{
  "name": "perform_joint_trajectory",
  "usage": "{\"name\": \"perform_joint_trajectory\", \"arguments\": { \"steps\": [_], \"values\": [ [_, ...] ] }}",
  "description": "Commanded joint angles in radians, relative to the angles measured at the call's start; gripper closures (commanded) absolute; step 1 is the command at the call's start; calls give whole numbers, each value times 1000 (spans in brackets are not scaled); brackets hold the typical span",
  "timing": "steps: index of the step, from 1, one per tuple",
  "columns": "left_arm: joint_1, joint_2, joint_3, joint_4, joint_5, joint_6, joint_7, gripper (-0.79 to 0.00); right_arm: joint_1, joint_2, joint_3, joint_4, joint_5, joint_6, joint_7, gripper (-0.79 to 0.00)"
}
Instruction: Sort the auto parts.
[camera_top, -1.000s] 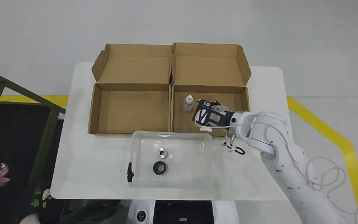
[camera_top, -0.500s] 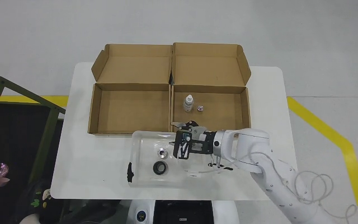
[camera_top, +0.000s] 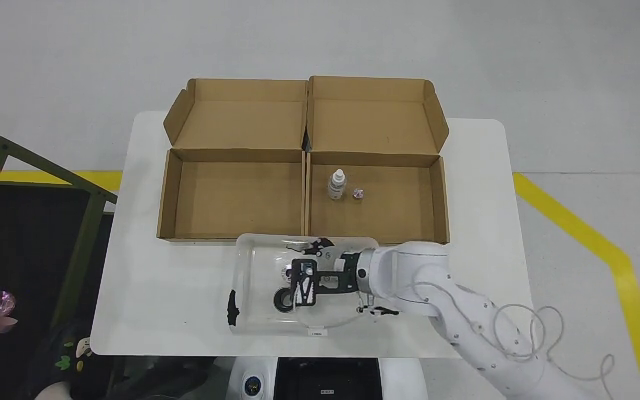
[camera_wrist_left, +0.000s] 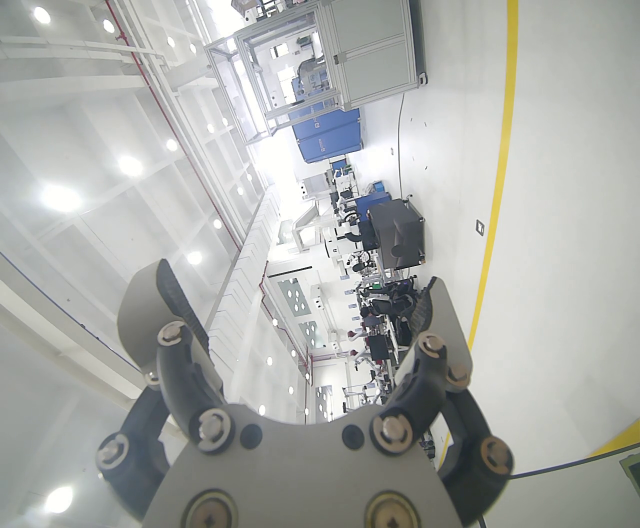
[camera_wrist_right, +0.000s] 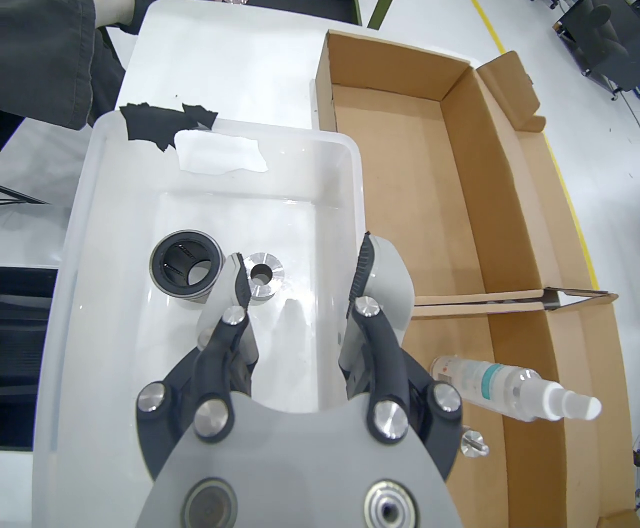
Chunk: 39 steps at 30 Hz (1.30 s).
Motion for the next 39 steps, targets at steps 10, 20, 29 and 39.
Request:
{"name": "perform_joint_trajectory", "arguments": {
  "steps": [10, 20, 29, 39],
  "values": [
    [0, 0, 0, 0, 0, 0, 0, -785, -11, -4, -30, 18, -53, 22, 28, -369],
    [0, 0, 0, 0, 0, 0, 0, -785, 21, -26, -90, 69, -88, 53, 67, -372],
    [0, 0, 0, 0, 0, 0, 0, -785, 47, -42, -119, 106, -79, 56, 87, -372],
    [0, 0, 0, 0, 0, 0, 0, -785, 85, -69, -168, 164, -73, 63, 91, -369]
  ]
}}
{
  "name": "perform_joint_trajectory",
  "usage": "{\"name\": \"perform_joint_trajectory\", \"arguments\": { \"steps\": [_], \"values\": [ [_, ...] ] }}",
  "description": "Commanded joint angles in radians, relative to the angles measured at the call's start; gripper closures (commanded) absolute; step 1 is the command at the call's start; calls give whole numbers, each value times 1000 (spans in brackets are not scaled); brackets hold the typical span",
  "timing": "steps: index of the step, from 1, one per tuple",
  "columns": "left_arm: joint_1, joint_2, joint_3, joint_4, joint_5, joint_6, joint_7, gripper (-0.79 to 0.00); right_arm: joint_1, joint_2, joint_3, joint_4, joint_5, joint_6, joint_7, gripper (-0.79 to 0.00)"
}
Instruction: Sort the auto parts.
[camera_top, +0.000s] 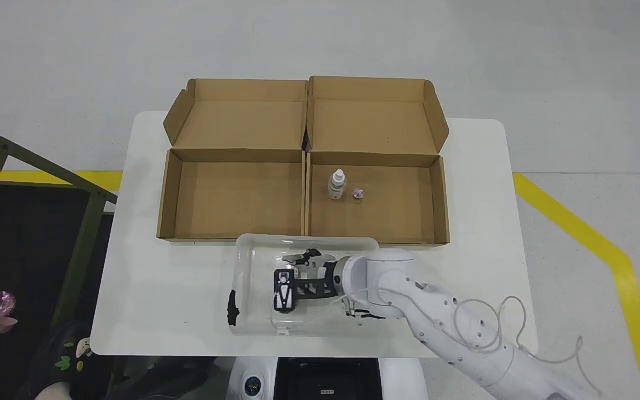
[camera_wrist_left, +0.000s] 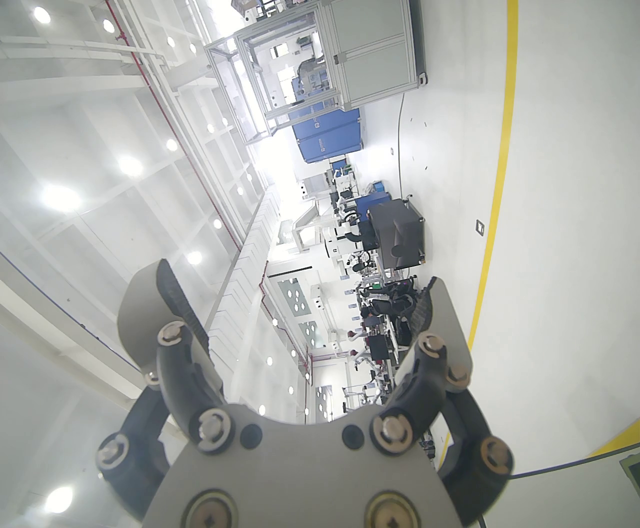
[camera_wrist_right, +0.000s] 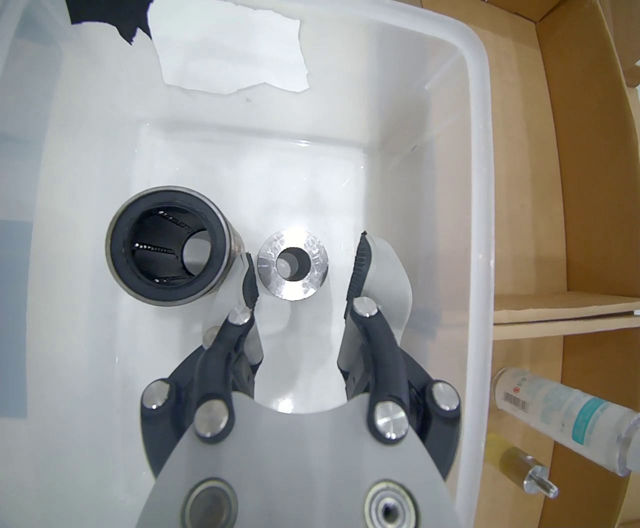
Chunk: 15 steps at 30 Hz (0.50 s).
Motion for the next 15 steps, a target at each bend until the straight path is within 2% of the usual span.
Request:
{"name": "perform_joint_trajectory", "arguments": {
  "steps": [1, 15],
  "values": [
    [0, 0, 0, 0, 0, 0, 0, -785, 7, -5, -9, 13, 0, 3, 1, -369],
    [0, 0, 0, 0, 0, 0, 0, -785, 47, -39, -50, 90, 11, 11, 8, -348]
  ]
}}
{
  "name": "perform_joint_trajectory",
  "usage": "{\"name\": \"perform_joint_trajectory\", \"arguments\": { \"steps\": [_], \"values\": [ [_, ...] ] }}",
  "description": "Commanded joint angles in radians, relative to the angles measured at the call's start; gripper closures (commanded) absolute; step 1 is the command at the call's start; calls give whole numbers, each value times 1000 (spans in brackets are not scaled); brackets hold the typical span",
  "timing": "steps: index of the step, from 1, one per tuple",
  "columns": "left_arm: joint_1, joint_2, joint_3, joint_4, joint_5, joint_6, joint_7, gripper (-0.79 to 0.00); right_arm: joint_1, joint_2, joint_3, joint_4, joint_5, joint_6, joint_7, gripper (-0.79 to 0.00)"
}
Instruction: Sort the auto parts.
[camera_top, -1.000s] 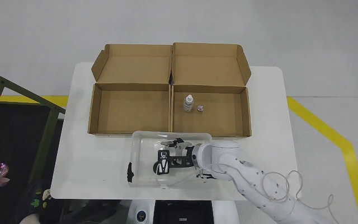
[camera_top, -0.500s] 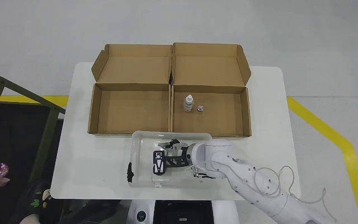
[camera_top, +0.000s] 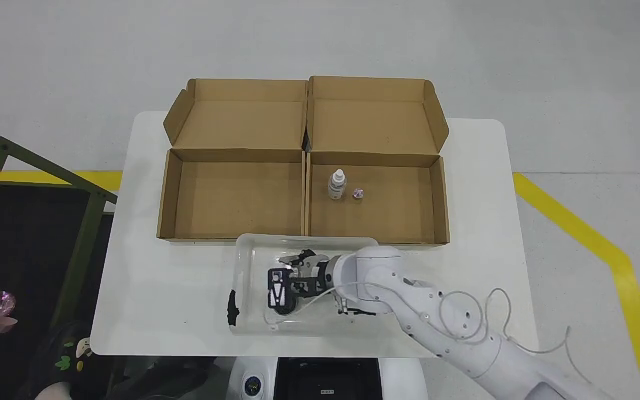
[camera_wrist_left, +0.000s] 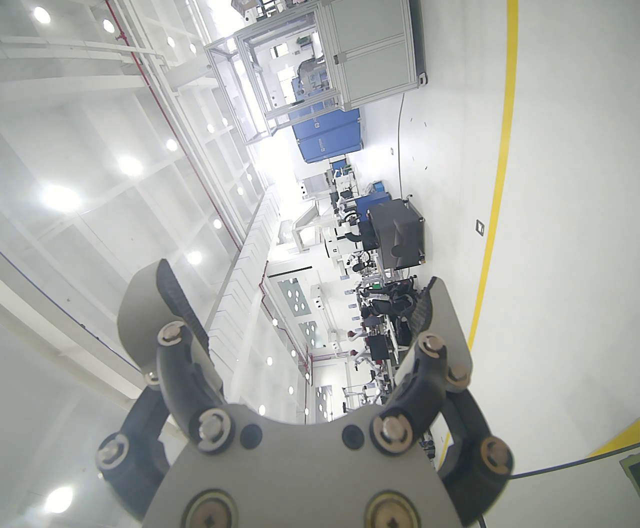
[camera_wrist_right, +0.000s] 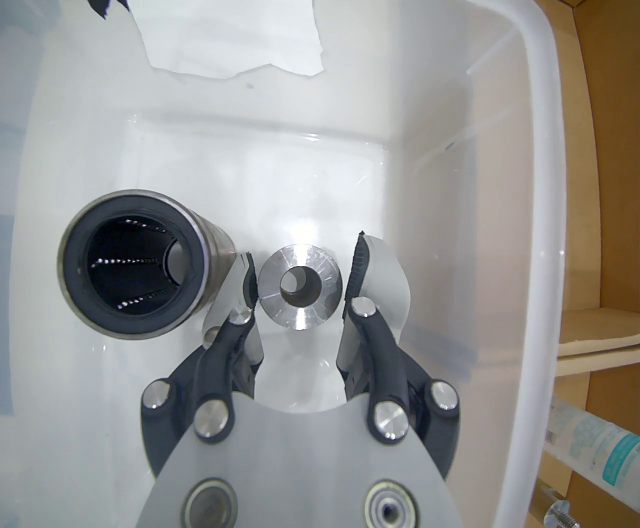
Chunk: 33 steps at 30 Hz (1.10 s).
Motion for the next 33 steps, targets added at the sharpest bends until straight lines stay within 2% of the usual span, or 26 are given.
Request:
{"name": "perform_joint_trajectory", "arguments": {
  "steps": [1, 2, 3, 8, 9, 18, 33],
  "values": [
    [0, 0, 0, 0, 0, 0, 0, -785, 3, -3, -2, 6, 3, -2, 2, -317],
    [0, 0, 0, 0, 0, 0, 0, -785, 4, -4, -2, 8, 4, -2, 3, -277],
    [0, 0, 0, 0, 0, 0, 0, -785, 6, -6, -3, 8, 3, -4, 3, -274],
    [0, 0, 0, 0, 0, 0, 0, -785, 5, -10, -5, -6, 0, -12, 9, -15],
    [0, 0, 0, 0, 0, 0, 0, -785, 4, -10, -4, -13, -1, -13, 8, 0],
    [0, 0, 0, 0, 0, 0, 0, -785, -19, -3, 24, -87, -21, -25, -22, 0],
    [0, 0, 0, 0, 0, 0, 0, -785, -19, -1, 72, -160, -40, -46, -149, 0]
  ]
}}
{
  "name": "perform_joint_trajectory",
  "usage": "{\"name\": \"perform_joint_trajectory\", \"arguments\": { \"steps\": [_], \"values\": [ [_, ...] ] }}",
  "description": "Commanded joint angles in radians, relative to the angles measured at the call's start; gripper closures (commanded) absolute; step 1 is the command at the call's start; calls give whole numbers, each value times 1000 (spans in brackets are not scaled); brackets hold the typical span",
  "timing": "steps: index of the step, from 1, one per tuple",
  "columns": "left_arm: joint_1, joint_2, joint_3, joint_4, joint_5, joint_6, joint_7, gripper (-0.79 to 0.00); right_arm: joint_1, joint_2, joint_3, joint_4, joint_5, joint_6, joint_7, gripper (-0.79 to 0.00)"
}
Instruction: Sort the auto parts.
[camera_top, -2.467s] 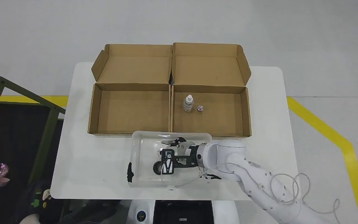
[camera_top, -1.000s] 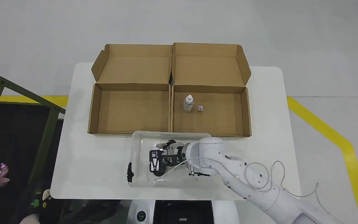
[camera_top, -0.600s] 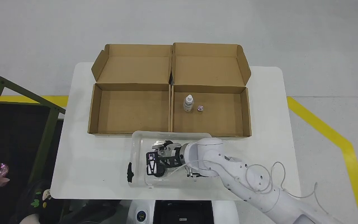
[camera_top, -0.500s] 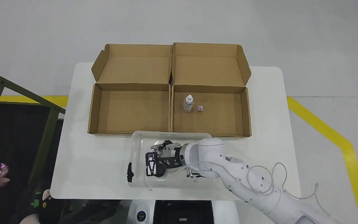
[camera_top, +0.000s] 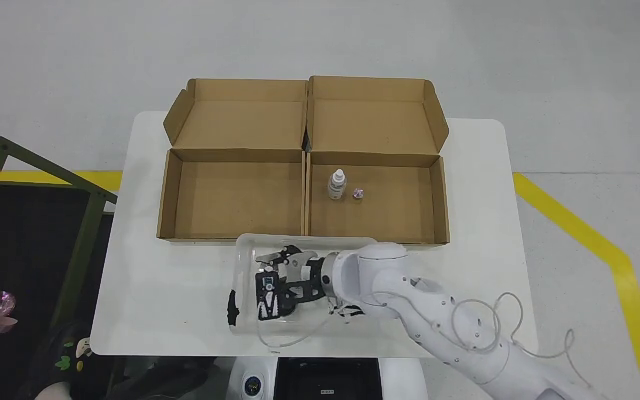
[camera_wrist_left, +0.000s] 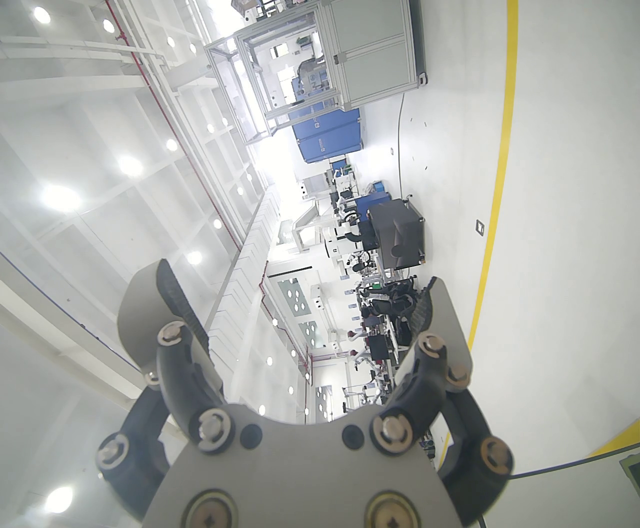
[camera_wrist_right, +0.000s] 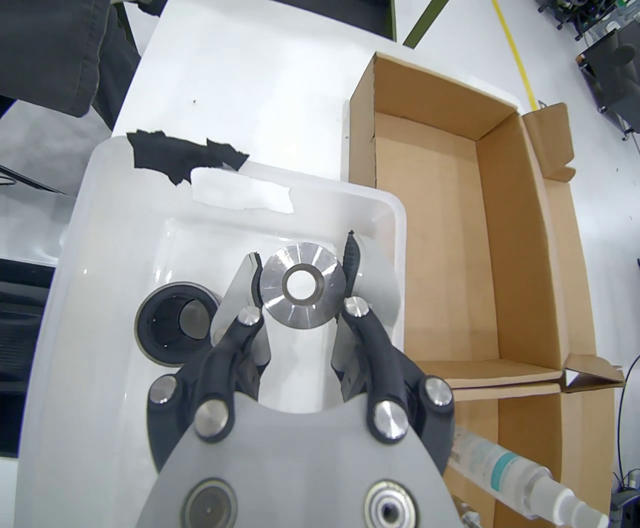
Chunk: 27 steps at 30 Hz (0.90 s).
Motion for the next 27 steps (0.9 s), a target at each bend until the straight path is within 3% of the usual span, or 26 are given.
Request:
{"name": "perform_joint_trajectory", "arguments": {
  "steps": [1, 16, 27],
  "values": [
    [0, 0, 0, 0, 0, 0, 0, -785, 3, 0, 10, -8, -2, 4, -12, 0],
    [0, 0, 0, 0, 0, 0, 0, -785, 48, -2, 110, -21, 35, 41, -63, 0],
    [0, 0, 0, 0, 0, 0, 0, -785, 159, -39, 89, 142, 113, 88, -88, 0]
  ]
}}
